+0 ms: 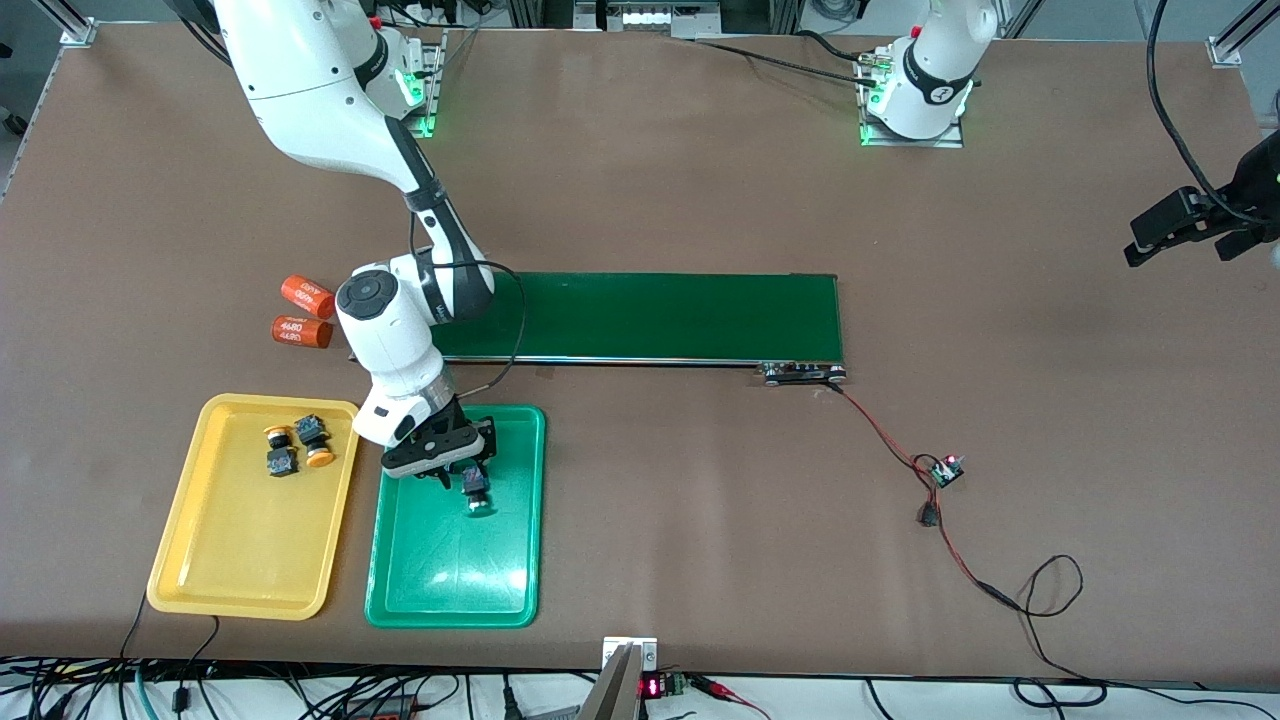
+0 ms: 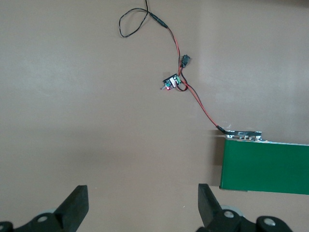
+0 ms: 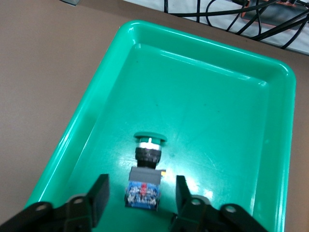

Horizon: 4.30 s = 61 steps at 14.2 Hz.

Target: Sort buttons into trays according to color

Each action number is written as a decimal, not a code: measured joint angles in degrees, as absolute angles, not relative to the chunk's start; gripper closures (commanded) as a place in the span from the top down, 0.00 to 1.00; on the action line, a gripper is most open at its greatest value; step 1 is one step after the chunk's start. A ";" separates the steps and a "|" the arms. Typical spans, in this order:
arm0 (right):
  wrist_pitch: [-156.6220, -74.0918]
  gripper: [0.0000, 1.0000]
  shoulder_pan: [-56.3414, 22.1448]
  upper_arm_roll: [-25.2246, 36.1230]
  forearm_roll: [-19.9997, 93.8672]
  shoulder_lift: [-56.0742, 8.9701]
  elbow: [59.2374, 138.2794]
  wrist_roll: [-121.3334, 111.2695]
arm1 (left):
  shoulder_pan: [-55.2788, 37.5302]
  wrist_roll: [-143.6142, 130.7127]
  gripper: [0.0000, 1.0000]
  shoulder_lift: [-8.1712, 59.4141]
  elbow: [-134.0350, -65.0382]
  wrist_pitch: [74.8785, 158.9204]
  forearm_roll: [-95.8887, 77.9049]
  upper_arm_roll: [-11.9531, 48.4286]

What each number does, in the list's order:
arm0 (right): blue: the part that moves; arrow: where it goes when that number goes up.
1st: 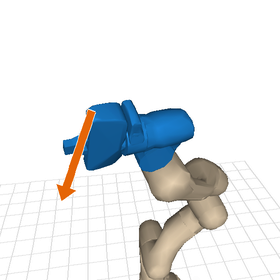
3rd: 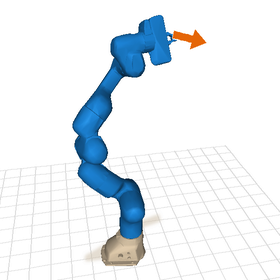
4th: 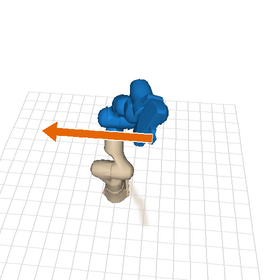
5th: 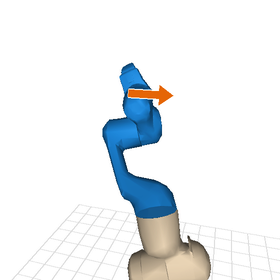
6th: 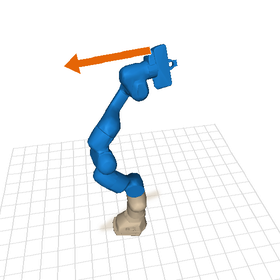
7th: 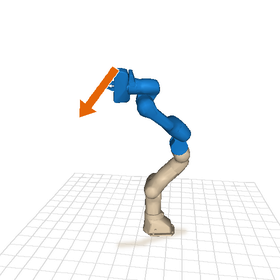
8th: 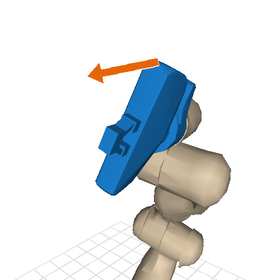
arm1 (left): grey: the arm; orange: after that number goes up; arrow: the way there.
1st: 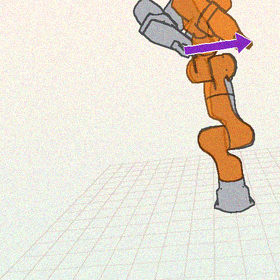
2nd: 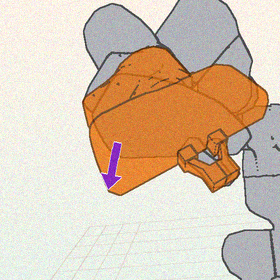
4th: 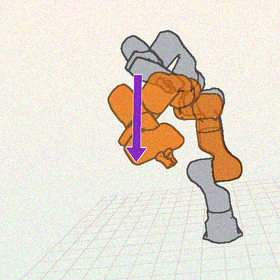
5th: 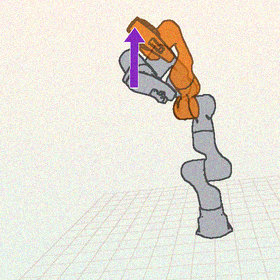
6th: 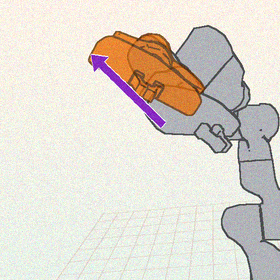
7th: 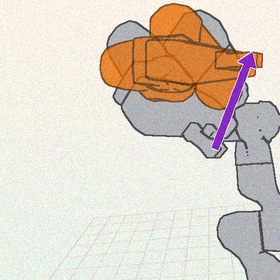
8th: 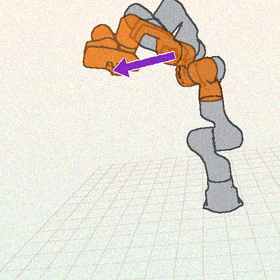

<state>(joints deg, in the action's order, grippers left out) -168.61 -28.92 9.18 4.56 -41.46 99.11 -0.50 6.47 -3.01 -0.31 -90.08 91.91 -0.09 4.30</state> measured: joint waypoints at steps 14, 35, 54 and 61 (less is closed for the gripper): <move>-125.77 1.00 -28.96 13.72 4.56 -24.67 96.98 0.02 | 6.47 -3.01 1.00 -0.31 -90.07 91.13 -0.09 4.33; -91.45 1.00 2.32 -0.74 -1.12 4.59 96.64 -6.49 | 6.36 -3.01 1.00 -0.36 -90.03 91.12 -0.10 4.56; -90.31 1.00 2.82 -1.72 -1.58 4.13 97.94 -4.05 | 6.33 -3.01 1.00 -0.46 -90.03 91.12 -0.10 5.48; -94.15 1.00 2.92 -1.73 -1.59 2.13 99.06 -4.00 | 6.33 -3.01 1.00 -1.22 -90.33 90.72 -0.10 6.66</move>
